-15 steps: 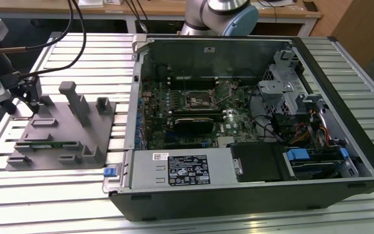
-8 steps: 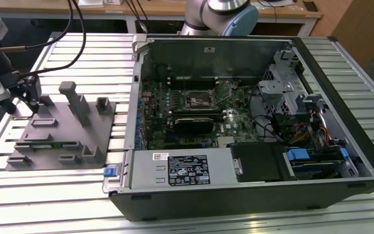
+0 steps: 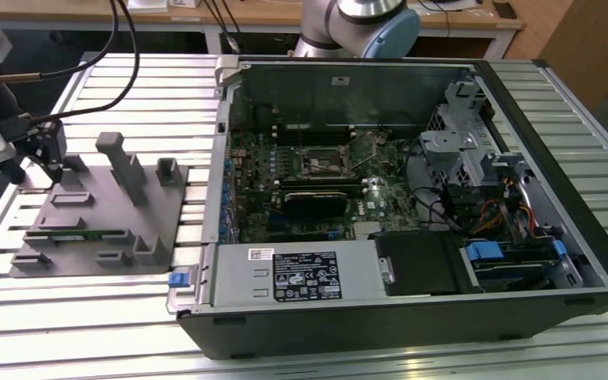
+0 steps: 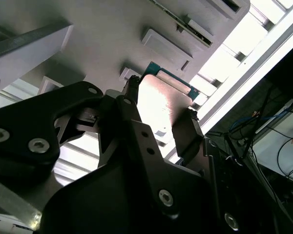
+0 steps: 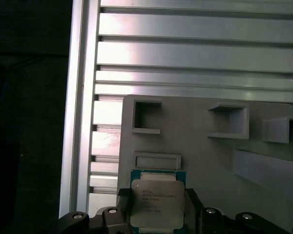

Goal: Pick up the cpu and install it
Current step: 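Pick up the cpu and move it towards the insertion slot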

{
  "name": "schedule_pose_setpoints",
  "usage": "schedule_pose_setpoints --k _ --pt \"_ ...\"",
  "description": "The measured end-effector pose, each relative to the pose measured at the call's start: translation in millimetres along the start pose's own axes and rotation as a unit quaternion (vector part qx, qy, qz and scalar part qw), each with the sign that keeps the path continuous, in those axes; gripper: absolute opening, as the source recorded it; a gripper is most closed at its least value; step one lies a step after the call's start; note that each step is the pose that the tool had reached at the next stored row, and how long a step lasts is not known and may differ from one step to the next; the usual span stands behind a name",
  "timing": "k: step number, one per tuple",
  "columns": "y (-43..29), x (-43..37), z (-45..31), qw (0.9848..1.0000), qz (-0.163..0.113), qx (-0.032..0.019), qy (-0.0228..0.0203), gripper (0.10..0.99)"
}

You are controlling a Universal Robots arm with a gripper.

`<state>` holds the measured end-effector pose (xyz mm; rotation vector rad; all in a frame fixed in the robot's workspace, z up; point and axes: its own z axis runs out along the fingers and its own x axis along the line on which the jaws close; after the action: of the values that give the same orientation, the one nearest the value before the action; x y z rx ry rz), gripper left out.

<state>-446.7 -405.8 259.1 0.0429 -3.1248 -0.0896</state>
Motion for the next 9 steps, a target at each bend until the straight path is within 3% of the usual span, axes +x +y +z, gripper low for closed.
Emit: schedule_pose_setpoints --k 9 --pt "0.3 0.1 -5.3 1.0 0.0 0.0 0.0001 0.529"
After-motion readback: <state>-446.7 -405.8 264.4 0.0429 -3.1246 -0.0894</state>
